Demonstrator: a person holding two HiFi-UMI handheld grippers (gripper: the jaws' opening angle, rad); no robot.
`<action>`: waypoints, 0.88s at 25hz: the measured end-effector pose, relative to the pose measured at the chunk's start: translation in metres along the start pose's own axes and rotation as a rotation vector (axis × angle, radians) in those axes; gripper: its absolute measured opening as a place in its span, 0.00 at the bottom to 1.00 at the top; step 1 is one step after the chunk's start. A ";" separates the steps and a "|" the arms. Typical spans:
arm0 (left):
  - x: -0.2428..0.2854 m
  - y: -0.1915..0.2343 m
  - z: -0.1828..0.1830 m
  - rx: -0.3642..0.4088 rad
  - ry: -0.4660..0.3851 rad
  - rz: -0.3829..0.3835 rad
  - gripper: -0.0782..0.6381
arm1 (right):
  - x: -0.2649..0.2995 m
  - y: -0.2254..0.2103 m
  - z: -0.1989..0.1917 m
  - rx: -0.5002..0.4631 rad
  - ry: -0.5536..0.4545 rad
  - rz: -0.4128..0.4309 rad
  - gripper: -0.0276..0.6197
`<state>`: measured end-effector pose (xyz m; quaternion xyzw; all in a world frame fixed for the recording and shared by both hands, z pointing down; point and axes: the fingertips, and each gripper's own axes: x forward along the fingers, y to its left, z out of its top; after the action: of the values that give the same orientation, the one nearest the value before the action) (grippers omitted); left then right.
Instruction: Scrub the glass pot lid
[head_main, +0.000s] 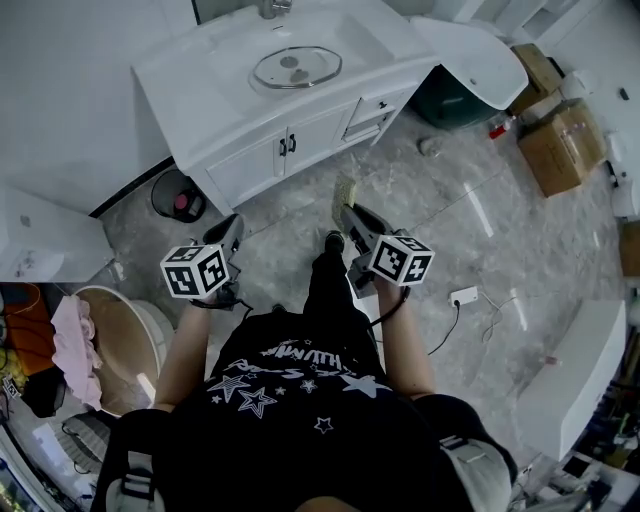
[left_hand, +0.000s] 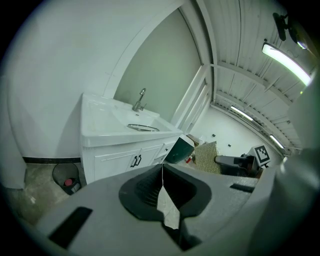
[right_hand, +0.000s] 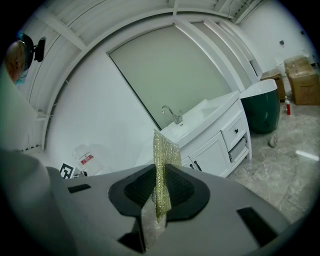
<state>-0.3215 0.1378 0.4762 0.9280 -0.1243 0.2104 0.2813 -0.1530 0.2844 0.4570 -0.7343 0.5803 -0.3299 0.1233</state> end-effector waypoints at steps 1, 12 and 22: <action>0.007 0.003 0.005 -0.005 -0.004 0.012 0.13 | 0.008 -0.006 0.006 0.003 0.001 0.006 0.14; 0.109 0.014 0.075 -0.066 -0.037 0.092 0.13 | 0.095 -0.085 0.093 0.020 0.044 0.083 0.14; 0.204 -0.001 0.138 -0.106 -0.080 0.176 0.13 | 0.163 -0.155 0.190 0.000 0.098 0.177 0.14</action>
<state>-0.0974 0.0363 0.4655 0.9048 -0.2274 0.1904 0.3055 0.1036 0.1403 0.4569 -0.6634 0.6481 -0.3530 0.1234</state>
